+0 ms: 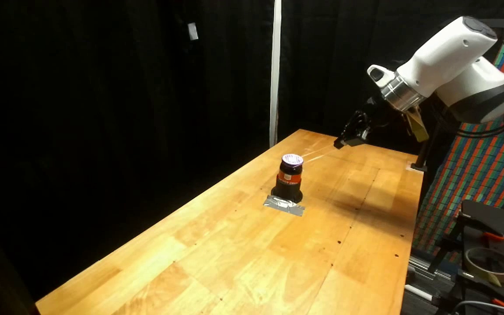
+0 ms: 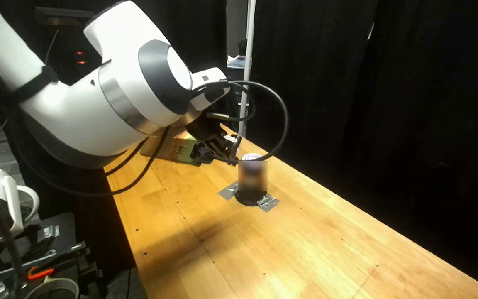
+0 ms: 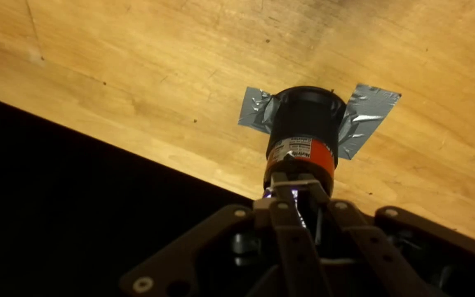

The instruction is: Put the elastic around the bottle

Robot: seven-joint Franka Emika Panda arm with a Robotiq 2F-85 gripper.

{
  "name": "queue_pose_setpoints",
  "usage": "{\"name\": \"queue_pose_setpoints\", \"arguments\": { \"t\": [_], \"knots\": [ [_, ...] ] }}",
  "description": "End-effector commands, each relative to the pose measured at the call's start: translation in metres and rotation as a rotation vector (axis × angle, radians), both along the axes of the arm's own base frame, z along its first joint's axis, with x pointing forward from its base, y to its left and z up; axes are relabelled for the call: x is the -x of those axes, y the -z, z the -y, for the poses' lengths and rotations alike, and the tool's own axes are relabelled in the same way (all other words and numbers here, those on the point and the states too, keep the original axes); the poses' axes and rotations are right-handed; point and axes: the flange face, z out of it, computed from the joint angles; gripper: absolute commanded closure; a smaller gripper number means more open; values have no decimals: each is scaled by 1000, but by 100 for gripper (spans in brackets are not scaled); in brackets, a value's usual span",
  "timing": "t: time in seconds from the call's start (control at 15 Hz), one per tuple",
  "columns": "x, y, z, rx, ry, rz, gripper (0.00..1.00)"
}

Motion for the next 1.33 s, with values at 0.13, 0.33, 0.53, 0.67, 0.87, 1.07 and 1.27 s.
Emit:
{"name": "queue_pose_setpoints", "arguments": {
  "t": [0.13, 0.33, 0.53, 0.67, 0.87, 1.07, 1.27],
  "knots": [
    [43, -27, -10, 6, -2, 75, 88],
    [70, -22, -23, 18, -3, 109, 87],
    [78, 1, -33, 53, -10, 54, 82],
    [71, 12, -41, 83, 26, -3, 59],
    [69, 18, -57, 102, 70, -62, 37],
    [68, 5, -73, 121, 139, -117, 15],
    [64, -31, -92, 111, 218, -169, 0]
  ]
}}
